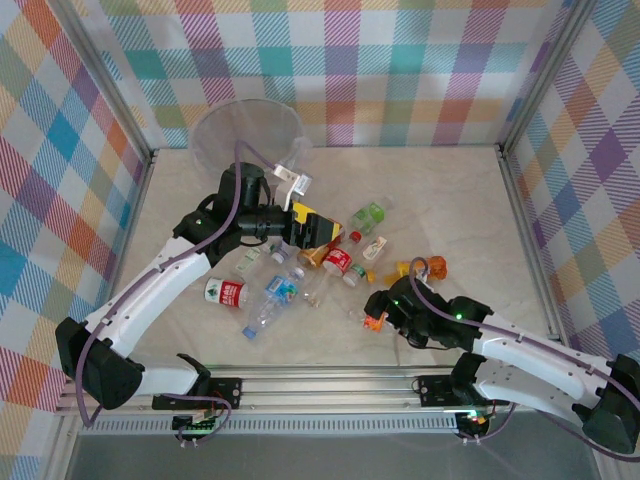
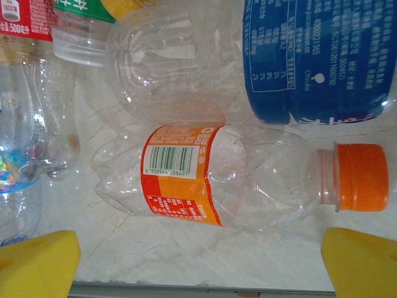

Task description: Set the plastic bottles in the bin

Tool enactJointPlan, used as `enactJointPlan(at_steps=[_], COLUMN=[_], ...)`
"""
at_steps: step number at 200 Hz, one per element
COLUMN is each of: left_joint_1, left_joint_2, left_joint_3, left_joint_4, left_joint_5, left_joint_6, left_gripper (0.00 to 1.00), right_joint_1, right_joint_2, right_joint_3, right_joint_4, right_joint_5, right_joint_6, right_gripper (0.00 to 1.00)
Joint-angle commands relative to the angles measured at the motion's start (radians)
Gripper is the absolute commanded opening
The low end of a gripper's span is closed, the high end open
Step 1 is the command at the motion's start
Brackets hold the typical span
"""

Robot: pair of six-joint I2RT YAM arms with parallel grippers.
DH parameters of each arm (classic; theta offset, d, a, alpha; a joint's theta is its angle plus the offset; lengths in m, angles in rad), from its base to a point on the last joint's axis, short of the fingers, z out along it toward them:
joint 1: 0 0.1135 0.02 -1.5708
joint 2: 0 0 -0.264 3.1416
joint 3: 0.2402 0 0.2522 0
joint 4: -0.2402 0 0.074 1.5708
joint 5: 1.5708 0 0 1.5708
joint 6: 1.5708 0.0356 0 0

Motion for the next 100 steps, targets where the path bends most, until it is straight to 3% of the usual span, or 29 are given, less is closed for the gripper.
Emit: enactJointPlan(at_steps=[1, 66, 100], left_joint_1=[-0.005, -0.005, -0.005], left_joint_2=[-0.026, -0.032, -0.03], left_joint_3=[0.02, 0.022, 0.022], left_joint_4=[-0.012, -0.015, -0.012], left_joint_5=[-0.013, -0.009, -0.004], left_joint_6=[0.02, 0.018, 0.016], left_gripper=[1.0, 1.0, 1.0], right_joint_1=[-0.003, 0.011, 0.014], right_joint_2=[-0.04, 0.016, 0.083], right_joint_3=[0.017, 0.02, -0.011], right_joint_4=[-0.021, 0.008, 0.113], right_joint_5=[0.008, -0.103, -0.084], right_joint_6=[0.02, 0.003, 0.033], right_gripper=[1.0, 1.0, 1.0])
